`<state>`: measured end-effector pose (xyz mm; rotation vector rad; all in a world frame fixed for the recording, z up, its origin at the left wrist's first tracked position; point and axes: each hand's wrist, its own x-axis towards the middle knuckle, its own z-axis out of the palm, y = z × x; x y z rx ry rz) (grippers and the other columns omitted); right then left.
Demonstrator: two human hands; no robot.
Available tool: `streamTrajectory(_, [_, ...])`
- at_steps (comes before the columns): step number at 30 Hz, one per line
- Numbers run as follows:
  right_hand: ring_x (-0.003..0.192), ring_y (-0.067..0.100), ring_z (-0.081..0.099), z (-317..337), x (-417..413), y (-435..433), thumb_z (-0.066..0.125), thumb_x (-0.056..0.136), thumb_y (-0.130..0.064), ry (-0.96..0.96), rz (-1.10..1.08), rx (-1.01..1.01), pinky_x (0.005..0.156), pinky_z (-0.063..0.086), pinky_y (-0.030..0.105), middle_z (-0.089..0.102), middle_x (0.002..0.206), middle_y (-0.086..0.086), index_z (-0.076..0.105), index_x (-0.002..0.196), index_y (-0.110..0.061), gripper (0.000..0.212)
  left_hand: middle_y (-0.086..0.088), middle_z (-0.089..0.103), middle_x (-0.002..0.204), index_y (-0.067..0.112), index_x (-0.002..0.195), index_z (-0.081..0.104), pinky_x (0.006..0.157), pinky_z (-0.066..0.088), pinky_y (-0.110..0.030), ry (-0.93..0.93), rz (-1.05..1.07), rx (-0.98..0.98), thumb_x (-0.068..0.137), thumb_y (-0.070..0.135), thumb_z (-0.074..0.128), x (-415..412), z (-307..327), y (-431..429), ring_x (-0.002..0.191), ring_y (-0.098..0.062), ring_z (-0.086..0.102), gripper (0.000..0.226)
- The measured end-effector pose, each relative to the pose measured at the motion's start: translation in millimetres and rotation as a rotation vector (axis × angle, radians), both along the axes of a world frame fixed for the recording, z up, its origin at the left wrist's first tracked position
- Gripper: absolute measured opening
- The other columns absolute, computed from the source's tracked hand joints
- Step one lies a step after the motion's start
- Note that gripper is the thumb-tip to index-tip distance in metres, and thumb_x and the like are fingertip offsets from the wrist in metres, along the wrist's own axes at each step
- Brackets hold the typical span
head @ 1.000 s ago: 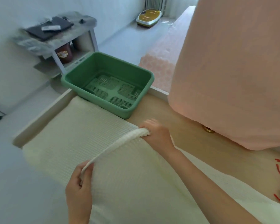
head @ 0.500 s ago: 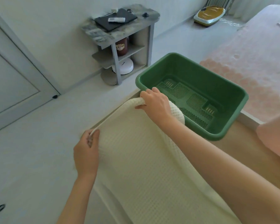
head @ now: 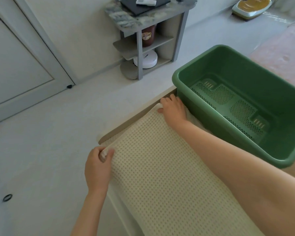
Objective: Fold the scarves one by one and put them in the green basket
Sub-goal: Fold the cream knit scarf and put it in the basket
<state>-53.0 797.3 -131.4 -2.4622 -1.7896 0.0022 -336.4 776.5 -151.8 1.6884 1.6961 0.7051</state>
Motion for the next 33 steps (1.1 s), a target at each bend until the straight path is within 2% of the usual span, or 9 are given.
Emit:
streamTrajectory(4, [0.107, 0.027, 0.049, -7, 3, -1, 0.049, 0.097, -0.031, 0.059, -0.032, 0.001, 0.088, 0.029, 0.030, 0.062, 0.111, 0.010, 0.055, 0.105, -0.007, 0.025, 0.003, 0.056, 0.098, 0.014, 0.099, 0.058, 0.070, 0.033, -0.027, 0.024, 0.095, 0.177, 0.094, 0.029, 0.058, -2, 0, 7, 0.080, -0.012, 0.049, 0.016])
streamTrajectory(7, [0.112, 0.026, 0.047, -18, 6, 3, 0.048, 0.097, -0.037, -0.008, -0.005, -0.052, 0.095, 0.028, 0.032, 0.059, 0.115, 0.009, 0.055, 0.108, -0.008, 0.031, 0.004, 0.056, 0.100, 0.015, 0.100, 0.056, 0.069, 0.036, -0.029, 0.052, 0.125, 0.162, 0.093, 0.035, 0.059, 3, -12, 15, 0.081, -0.015, 0.052, 0.021])
streamTrajectory(11, [0.114, 0.027, 0.046, -25, 0, 0, 0.051, 0.095, -0.036, -0.068, -0.026, -0.023, 0.103, 0.027, 0.035, 0.056, 0.115, 0.010, 0.052, 0.112, -0.007, 0.034, -0.001, 0.057, 0.104, 0.012, 0.107, 0.052, 0.087, 0.044, -0.040, -0.048, 0.187, -0.028, 0.090, 0.050, 0.056, 2, -30, 14, 0.097, -0.023, 0.055, 0.043])
streamTrajectory(15, [0.119, 0.030, 0.048, -17, -19, -19, 0.067, 0.087, -0.026, -0.022, -0.023, 0.172, 0.113, 0.030, 0.043, 0.054, 0.124, 0.014, 0.052, 0.123, -0.003, 0.046, 0.006, 0.053, 0.118, 0.020, 0.127, 0.046, 0.095, 0.040, -0.033, -0.238, 0.059, -0.345, 0.084, 0.061, 0.057, -10, -27, 8, 0.110, -0.015, 0.051, 0.060])
streamTrajectory(19, [0.145, 0.025, 0.018, -3, -55, -67, 0.048, 0.098, -0.029, 0.233, 0.000, 0.183, 0.119, 0.002, 0.035, 0.025, 0.155, 0.010, 0.031, 0.145, -0.008, 0.054, 0.005, 0.057, 0.117, 0.019, 0.128, 0.050, 0.092, 0.041, -0.030, -0.242, -0.038, -0.397, 0.088, 0.045, 0.060, -24, -22, 7, 0.108, -0.014, 0.052, 0.049])
streamTrajectory(22, [0.146, 0.015, -0.013, -10, -79, -109, 0.026, 0.100, -0.048, 0.285, 0.064, -0.020, 0.116, -0.016, 0.029, -0.010, 0.159, 0.000, 0.004, 0.153, -0.018, 0.065, 0.002, 0.061, 0.088, 0.014, 0.099, 0.058, 0.069, 0.043, -0.026, -0.179, -0.031, -0.259, 0.085, 0.045, 0.063, -25, -15, 8, 0.081, -0.015, 0.056, 0.034])
streamTrajectory(24, [0.143, 0.014, -0.023, -27, -84, -131, 0.011, 0.095, -0.062, 0.261, 0.106, -0.146, 0.116, -0.017, 0.032, -0.024, 0.156, -0.002, -0.009, 0.152, -0.021, 0.072, 0.002, 0.057, 0.078, 0.011, 0.090, 0.056, 0.061, 0.040, -0.026, -0.217, -0.004, -0.203, 0.086, 0.039, 0.065, -20, -11, 7, 0.070, -0.013, 0.051, 0.030])
streamTrajectory(27, [0.143, 0.014, -0.024, -45, -78, -147, 0.000, 0.091, -0.070, 0.229, 0.119, -0.195, 0.116, -0.014, 0.038, -0.024, 0.156, -0.001, -0.011, 0.151, -0.023, 0.077, 0.003, 0.054, 0.078, 0.008, 0.089, 0.053, 0.062, 0.040, -0.026, -0.328, 0.061, -0.215, 0.087, 0.033, 0.067, -14, -8, 5, 0.072, -0.013, 0.050, 0.029])
streamTrajectory(33, [0.147, 0.018, -0.012, -48, -81, -170, 0.015, 0.098, -0.061, 0.231, 0.132, -0.182, 0.117, -0.006, 0.041, -0.010, 0.160, 0.001, -0.002, 0.153, -0.022, 0.070, 0.007, 0.056, 0.099, 0.019, 0.116, 0.044, 0.078, 0.046, -0.032, -0.544, 0.135, -0.512, 0.085, 0.025, 0.070, -23, -2, -2, 0.088, -0.011, 0.057, 0.041])
